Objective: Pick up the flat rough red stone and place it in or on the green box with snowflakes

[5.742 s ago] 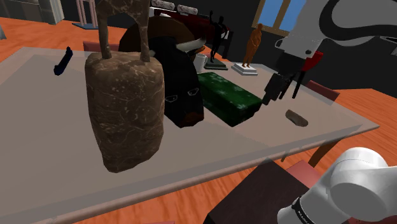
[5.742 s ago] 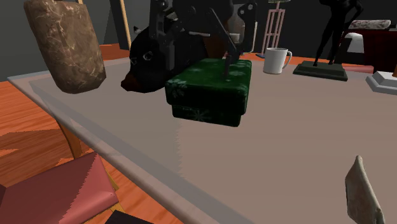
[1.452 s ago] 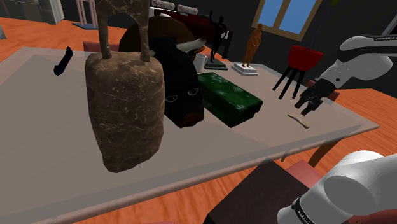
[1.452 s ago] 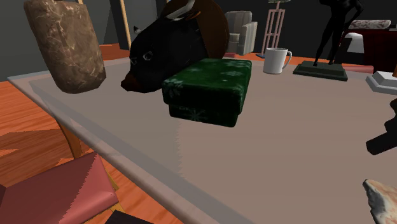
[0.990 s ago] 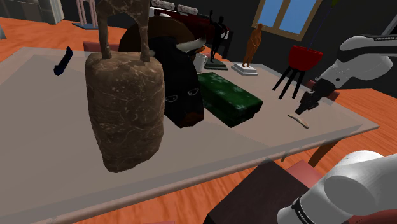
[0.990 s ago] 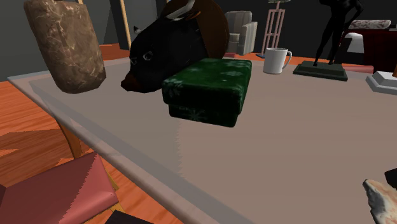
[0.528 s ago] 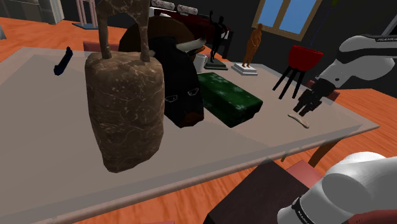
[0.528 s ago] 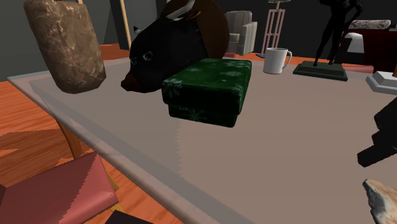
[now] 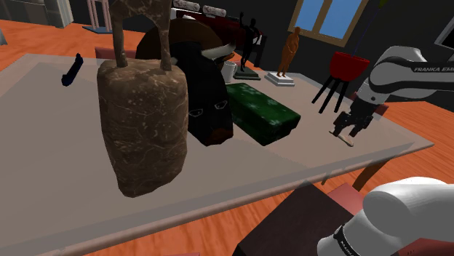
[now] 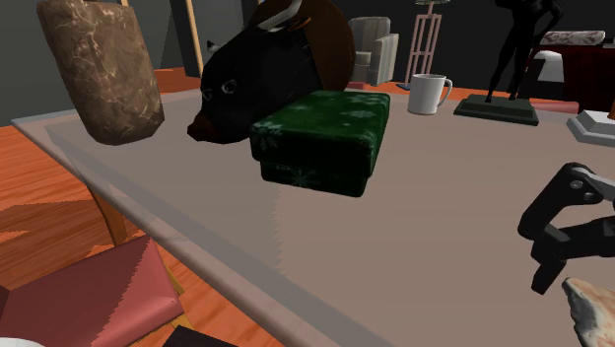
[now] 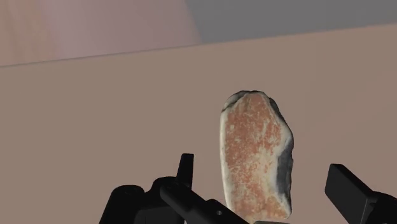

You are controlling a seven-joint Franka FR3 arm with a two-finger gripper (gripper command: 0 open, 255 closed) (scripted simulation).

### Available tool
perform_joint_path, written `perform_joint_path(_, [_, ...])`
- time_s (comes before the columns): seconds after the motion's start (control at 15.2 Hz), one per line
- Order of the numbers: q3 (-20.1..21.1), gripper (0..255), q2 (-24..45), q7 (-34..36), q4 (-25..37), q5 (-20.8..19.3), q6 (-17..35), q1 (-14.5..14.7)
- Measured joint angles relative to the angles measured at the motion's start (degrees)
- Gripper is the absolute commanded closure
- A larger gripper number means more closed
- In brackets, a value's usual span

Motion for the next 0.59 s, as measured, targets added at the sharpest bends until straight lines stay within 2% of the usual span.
perform_joint_path(0.46, [-0.3, 0, 0.3, 0.1, -0.9, -0.3, 1.3, -0.1])
perform_joint_path(0.53, [-0.3, 255, 0.3, 0.1, -0.9, -0.3, 1.3, -0.1])
perform_joint_path(0.59, [-0.3, 255, 0.3, 0.1, -0.9, -0.3, 1.3, -0.1])
